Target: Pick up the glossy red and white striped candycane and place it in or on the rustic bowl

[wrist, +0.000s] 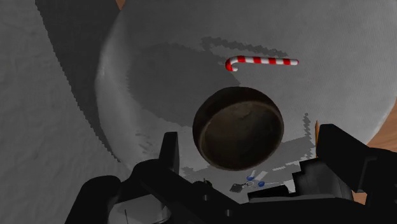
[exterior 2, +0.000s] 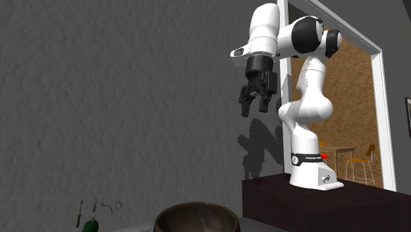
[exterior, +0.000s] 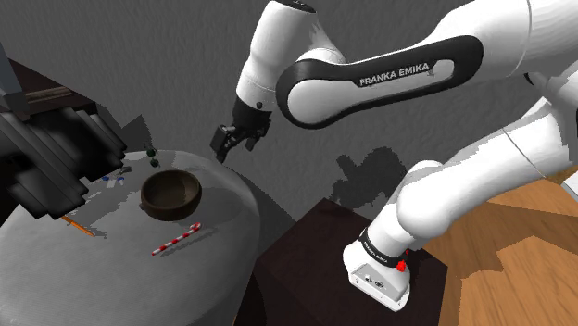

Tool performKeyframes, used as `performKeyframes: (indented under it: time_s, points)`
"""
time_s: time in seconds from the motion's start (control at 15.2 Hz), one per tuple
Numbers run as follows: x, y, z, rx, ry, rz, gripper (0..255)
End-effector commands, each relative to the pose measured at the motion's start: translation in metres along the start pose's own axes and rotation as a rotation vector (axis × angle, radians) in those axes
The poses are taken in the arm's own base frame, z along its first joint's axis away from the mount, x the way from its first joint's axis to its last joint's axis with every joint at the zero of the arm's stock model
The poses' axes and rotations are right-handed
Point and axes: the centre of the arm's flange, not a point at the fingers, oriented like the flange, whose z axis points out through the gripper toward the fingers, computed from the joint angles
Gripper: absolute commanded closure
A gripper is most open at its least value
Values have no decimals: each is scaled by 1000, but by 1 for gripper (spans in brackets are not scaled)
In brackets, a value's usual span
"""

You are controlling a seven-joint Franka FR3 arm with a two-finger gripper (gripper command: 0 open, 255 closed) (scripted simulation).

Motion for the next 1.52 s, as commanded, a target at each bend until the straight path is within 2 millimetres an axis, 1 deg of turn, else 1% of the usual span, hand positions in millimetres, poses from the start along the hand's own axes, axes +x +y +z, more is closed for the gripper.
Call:
performKeyframes:
  time_s: [0.0, 1.12, 1.45]
  points:
    - [4, -21, 16, -2, 3, 1, 0]
    - [32, -189, 167, -42, 24, -3, 0]
    - [32, -188, 194, -42, 24, -3, 0]
